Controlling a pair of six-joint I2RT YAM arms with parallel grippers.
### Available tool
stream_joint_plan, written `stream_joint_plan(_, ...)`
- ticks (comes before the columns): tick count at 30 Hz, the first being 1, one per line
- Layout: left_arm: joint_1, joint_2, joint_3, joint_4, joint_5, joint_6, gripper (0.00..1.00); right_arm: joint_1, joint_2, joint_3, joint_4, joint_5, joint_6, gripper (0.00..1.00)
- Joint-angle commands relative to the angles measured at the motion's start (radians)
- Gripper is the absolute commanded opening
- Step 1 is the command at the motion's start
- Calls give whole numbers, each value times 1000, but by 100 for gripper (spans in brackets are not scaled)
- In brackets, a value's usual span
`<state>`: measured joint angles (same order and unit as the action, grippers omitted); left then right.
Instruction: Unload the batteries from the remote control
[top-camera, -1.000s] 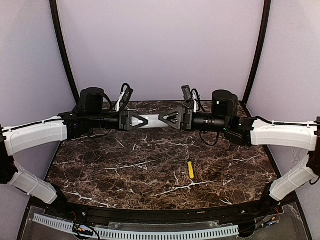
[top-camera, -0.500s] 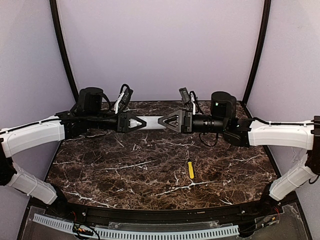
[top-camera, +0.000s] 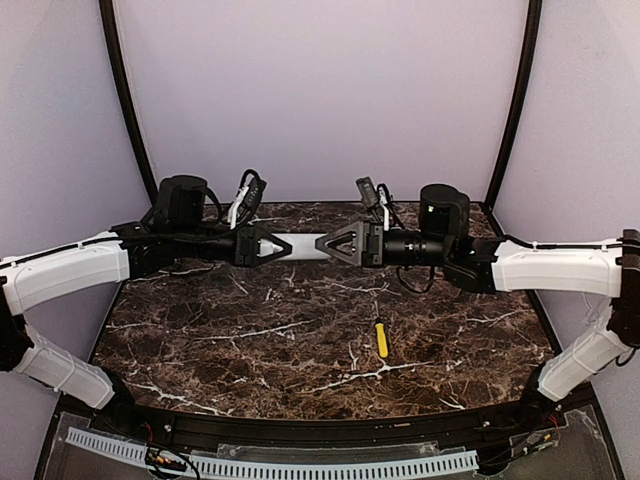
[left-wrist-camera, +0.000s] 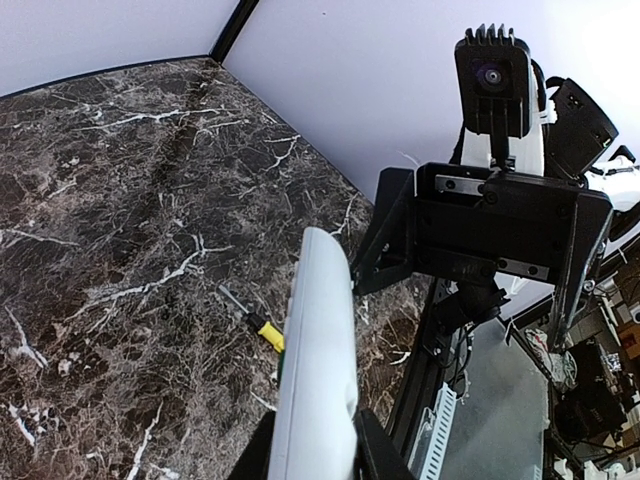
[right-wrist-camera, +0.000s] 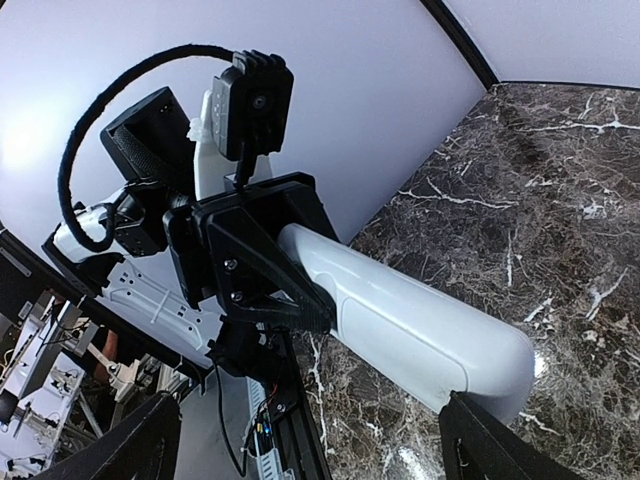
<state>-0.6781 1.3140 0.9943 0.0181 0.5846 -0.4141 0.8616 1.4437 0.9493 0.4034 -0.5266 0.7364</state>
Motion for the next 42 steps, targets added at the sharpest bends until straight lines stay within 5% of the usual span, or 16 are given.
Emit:
stream_joint_plan(1, -47, -24, 47, 50, 99, 33, 0, 7, 33, 22, 52, -66, -23, 89)
stream_joint_plan(42, -48, -116, -4, 53, 30, 196, 0, 61, 68, 136, 17, -228, -112, 89)
